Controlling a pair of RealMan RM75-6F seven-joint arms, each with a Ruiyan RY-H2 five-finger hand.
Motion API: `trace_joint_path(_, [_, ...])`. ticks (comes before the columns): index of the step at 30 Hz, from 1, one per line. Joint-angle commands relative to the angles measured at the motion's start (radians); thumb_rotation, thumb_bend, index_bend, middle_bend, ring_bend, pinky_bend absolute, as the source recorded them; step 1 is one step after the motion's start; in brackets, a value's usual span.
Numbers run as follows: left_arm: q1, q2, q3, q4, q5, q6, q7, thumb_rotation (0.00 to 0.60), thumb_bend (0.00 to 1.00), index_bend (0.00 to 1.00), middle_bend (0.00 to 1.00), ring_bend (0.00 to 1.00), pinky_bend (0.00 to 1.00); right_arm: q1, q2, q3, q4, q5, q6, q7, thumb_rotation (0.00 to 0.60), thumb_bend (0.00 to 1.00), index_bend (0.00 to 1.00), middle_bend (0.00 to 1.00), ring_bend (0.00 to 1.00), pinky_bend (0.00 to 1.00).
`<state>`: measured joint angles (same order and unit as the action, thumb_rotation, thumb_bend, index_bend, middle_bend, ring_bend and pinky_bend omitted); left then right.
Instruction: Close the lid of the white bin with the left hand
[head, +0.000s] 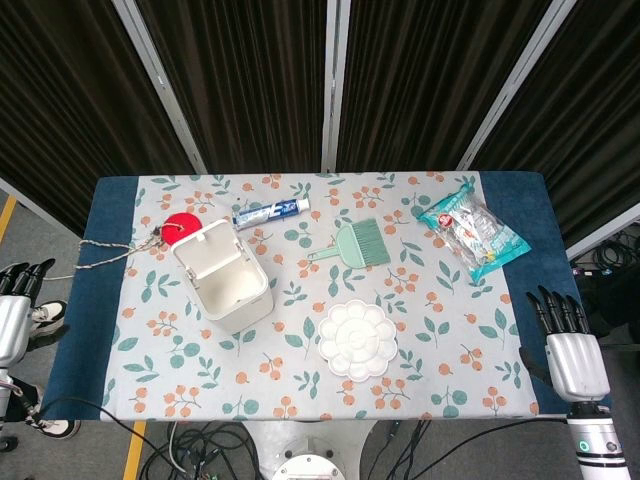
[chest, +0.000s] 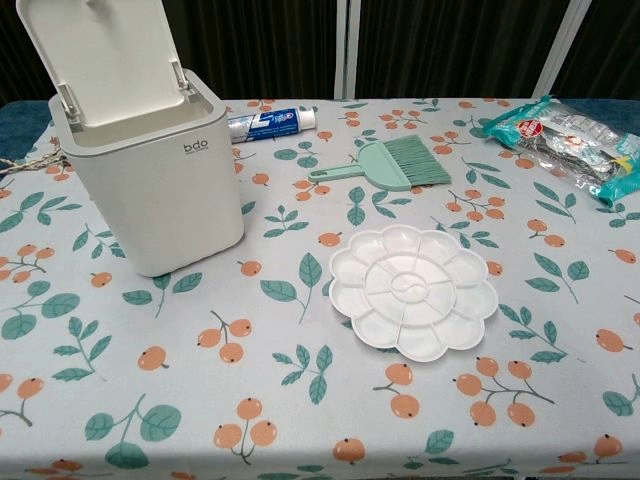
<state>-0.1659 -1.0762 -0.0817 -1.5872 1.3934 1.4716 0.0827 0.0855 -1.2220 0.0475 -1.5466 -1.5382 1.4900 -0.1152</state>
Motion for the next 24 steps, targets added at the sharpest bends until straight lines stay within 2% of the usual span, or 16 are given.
trace_joint_path(1, [0.0,0.0,-0.002,0.0,0.01,0.0,-0.023,0.6,0.0,0.12,0.2,0.13,0.19,0.003,-0.002,-0.001,-0.002,0.003,-0.007,-0.006,0.6,0.23,0.0,0.0,0.0,0.0])
trace_joint_path(9, [-0.054,0.034,-0.029,-0.024,0.057,-0.06,-0.173,0.6,0.0,0.12,0.2,0.13,0.19,0.002,-0.006,-0.005,0.0,0.002,-0.01,-0.012,0.6,0.23,0.0,0.0,0.0,0.0])
trace_joint_path(14, [-0.134,0.046,-0.078,-0.016,0.077,-0.123,-0.281,0.6,0.0,0.12,0.2,0.13,0.19,0.0,-0.008,-0.003,0.009,0.011,-0.012,-0.017,0.6,0.23,0.0,0.0,0.0,0.0])
trace_joint_path(21, [-0.253,0.069,-0.141,-0.04,0.057,-0.257,-0.41,0.578,0.0,0.13,0.2,0.13,0.19,0.005,-0.011,-0.004,0.002,0.008,-0.019,-0.031,0.6,0.23,0.0,0.0,0.0,0.0])
trace_joint_path(24, [-0.301,0.08,-0.155,-0.067,0.044,-0.329,-0.466,0.542,0.0,0.14,0.2,0.13,0.19,0.006,-0.014,-0.003,0.006,0.013,-0.022,-0.031,0.6,0.23,0.0,0.0,0.0,0.0])
